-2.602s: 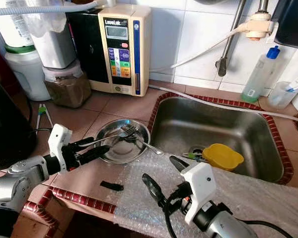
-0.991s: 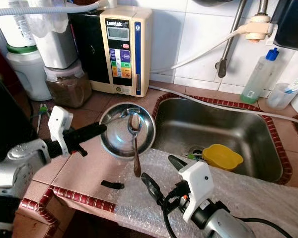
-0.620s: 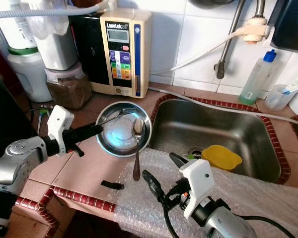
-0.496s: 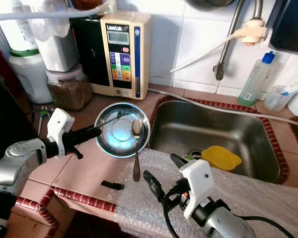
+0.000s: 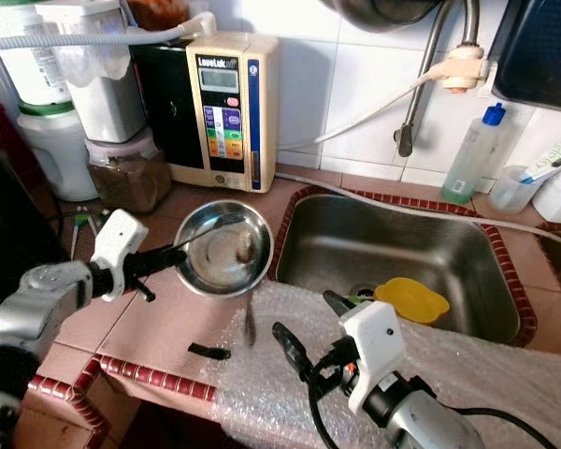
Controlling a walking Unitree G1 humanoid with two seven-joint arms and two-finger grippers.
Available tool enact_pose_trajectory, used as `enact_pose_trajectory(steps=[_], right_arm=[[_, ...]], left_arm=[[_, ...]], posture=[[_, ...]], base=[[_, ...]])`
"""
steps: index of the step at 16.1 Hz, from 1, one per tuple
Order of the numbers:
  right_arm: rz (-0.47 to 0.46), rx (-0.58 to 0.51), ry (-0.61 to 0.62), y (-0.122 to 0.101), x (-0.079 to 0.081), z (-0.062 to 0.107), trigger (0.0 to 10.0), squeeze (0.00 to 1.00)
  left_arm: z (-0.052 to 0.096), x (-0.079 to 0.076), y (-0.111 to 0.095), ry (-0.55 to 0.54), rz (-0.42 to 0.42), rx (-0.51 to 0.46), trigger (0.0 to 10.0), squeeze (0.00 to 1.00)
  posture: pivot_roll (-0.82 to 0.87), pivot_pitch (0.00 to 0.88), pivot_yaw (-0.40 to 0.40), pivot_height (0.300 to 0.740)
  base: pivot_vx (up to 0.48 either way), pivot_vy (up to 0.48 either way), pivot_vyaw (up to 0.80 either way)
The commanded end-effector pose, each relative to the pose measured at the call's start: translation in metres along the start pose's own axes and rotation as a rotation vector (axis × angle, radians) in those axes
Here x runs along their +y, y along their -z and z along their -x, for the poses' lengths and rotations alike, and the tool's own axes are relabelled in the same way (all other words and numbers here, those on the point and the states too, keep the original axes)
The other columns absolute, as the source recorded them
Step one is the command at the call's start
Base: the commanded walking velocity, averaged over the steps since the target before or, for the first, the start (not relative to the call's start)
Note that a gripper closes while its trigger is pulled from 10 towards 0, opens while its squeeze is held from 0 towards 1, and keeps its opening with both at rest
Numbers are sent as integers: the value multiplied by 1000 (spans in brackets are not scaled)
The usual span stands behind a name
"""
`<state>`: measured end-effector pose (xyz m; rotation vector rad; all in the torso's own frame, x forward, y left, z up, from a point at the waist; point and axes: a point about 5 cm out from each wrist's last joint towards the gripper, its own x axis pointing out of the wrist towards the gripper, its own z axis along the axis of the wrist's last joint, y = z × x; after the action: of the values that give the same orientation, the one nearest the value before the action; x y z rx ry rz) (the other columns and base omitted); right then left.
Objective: Kitchen organization
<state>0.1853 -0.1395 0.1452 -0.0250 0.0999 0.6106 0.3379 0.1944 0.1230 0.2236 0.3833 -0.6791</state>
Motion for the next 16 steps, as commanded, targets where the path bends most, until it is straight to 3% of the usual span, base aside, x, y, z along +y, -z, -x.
enact_pose_trajectory(steps=[1, 4, 5, 6, 7, 8, 11, 14, 16], right_arm=[[11, 3, 20, -2, -6, 0, 10000, 0], [17, 1, 19, -4, -5, -1, 10000, 0], [22, 1, 23, -3, -5, -1, 10000, 0], [24, 0, 24, -4, -5, -1, 10000, 0], [28, -2, 28, -4, -5, -2, 10000, 0], [31, -1, 35, -4, -5, -1, 10000, 0], [36, -6, 50, -3, -6, -2, 10000, 0], [62, -21, 93, -5, -11, -5, 10000, 0], [74, -32, 119, -8, -16, -8, 10000, 0]], left_arm=[[-6, -12, 43, 18, -10, 229, 0, 0], [-20, -19, 20, 84, -113, 180, 0, 0], [-26, -26, 12, 135, -190, 178, 1765, 0], [-27, -27, 10, 148, -221, 177, 1765, 0], [-30, -31, 6, 173, -294, 187, 3765, 0], [-34, -34, 0, 188, -358, 192, 4039, 0], [-39, -32, 2, 169, -395, 233, 3882, 0], [-36, -27, 18, 145, -436, 303, 4118, 0], [-32, -23, 32, 132, -416, 367, 4471, 0]], posture=[[33, 46, 13, 740], [31, 49, 21, 740], [29, 50, 25, 740], [29, 51, 27, 740], [28, 52, 31, 740], [29, 53, 38, 740], [29, 55, 45, 740], [33, 57, 47, 740], [36, 56, 46, 740]], base=[[0, 0, 0], [0, 0, 0], [0, 0, 0], [0, 0, 0], [0, 0, 0], [0, 0, 0], [0, 0, 0], [0, 0, 0], [0, 0, 0]])
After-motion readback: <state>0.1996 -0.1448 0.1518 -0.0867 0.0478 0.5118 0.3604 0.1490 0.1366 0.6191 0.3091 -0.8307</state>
